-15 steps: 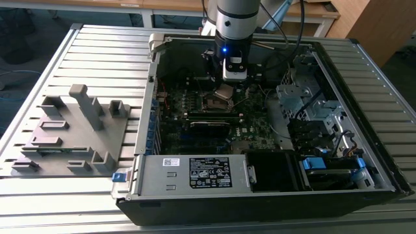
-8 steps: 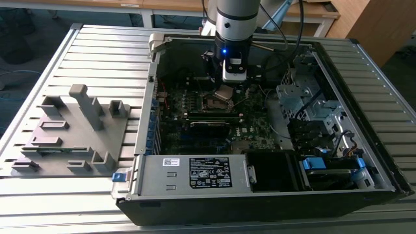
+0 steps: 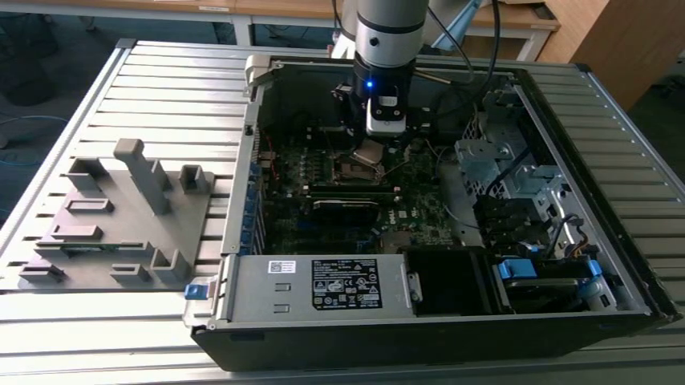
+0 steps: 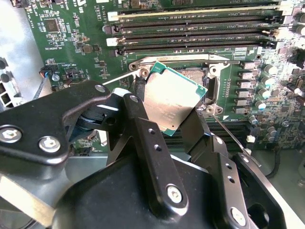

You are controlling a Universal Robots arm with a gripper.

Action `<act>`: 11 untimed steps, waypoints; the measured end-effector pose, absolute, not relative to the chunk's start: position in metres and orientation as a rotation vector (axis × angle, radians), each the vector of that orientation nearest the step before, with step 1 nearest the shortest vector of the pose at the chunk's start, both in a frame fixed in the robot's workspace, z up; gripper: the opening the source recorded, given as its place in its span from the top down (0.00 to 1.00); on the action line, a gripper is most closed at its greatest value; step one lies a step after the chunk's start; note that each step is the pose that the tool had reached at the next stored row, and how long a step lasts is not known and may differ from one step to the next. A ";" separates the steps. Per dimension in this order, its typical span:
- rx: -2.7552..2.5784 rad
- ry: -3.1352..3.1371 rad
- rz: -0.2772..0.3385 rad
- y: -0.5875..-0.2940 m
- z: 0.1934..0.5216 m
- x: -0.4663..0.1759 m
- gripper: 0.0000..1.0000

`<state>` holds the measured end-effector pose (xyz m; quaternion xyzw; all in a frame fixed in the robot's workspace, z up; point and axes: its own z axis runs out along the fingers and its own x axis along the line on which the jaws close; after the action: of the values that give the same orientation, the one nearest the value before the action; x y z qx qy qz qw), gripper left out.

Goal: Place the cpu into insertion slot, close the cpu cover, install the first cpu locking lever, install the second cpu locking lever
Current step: 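Place the cpu into insertion slot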

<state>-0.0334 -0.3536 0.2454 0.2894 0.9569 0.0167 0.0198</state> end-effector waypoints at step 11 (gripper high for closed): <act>0.900 2.975 0.048 -0.354 0.245 -0.033 0.46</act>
<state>-0.0334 -0.3536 0.2453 0.2895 0.9569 0.0156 0.0163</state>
